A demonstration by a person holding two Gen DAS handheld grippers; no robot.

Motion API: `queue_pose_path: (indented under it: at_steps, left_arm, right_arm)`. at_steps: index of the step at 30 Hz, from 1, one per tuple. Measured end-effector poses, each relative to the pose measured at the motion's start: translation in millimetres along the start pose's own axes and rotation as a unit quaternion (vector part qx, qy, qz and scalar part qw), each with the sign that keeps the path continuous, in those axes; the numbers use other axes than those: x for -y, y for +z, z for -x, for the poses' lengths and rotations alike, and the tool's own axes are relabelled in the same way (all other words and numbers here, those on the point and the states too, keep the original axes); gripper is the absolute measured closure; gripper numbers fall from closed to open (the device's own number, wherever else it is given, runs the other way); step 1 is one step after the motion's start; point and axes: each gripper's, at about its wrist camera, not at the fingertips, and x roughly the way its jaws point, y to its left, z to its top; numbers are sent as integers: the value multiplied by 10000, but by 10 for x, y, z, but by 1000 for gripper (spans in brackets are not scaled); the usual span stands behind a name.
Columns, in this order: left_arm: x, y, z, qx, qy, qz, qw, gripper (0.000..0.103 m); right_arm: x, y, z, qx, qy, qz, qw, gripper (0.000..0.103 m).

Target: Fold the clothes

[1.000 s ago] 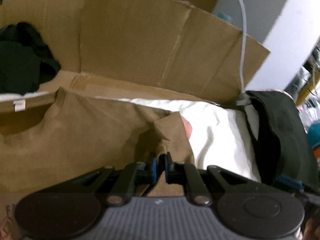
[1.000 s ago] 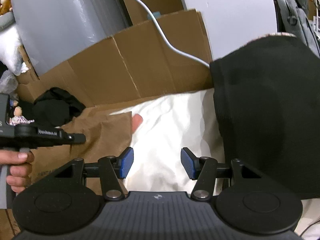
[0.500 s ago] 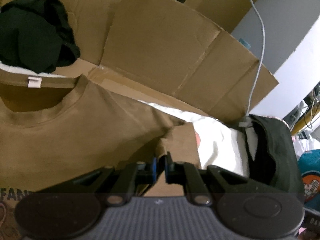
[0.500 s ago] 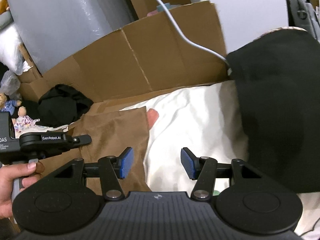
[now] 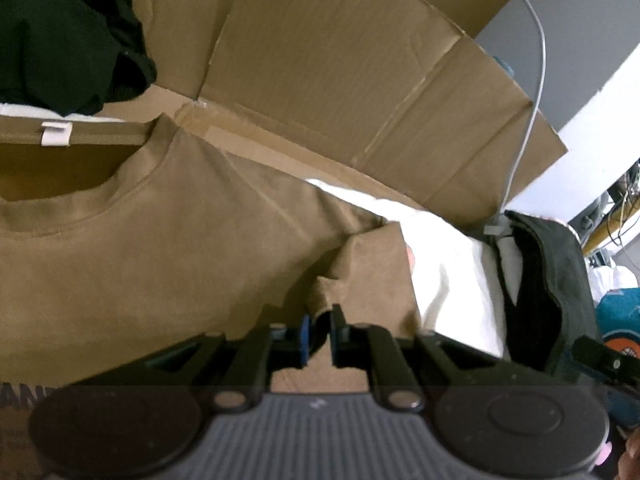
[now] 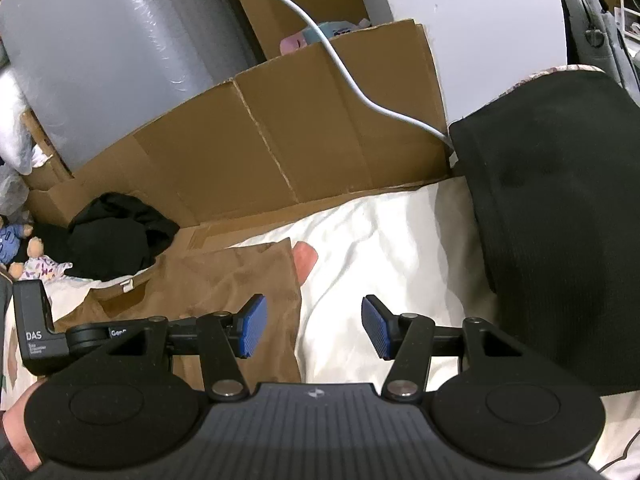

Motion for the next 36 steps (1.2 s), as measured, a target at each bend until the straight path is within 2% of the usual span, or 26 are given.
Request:
queue_pose_path:
  at_steps: [15,23,26,32,34,36]
  left_arm:
    - [-93,12,129,56,-65,176,9998,94]
    - [-156,3,89,42,175,231,9996,93]
    - [-162,-5,63,44,190,259,9995,93]
    - [-220,-36,13,23,212,300,9993,85]
    - [-234,-35,-18,-10,233,295,9993,76]
    - [-244,-35,-37,-6,251,304,9992,72]
  right_arm:
    - [-204,45,-135,-132,-107,464,9988,46]
    - [-148,162,-191,-97,-29,456,9989,46]
    - [-123,165,-289,-220,-40,593,9980,46]
    - [-221,324,-561,-369,123,651,9971,46]
    - [-273,388,-694,-415,184,689,9966,46]
    - [-318,452,-831,-473,192,738,9960,46]
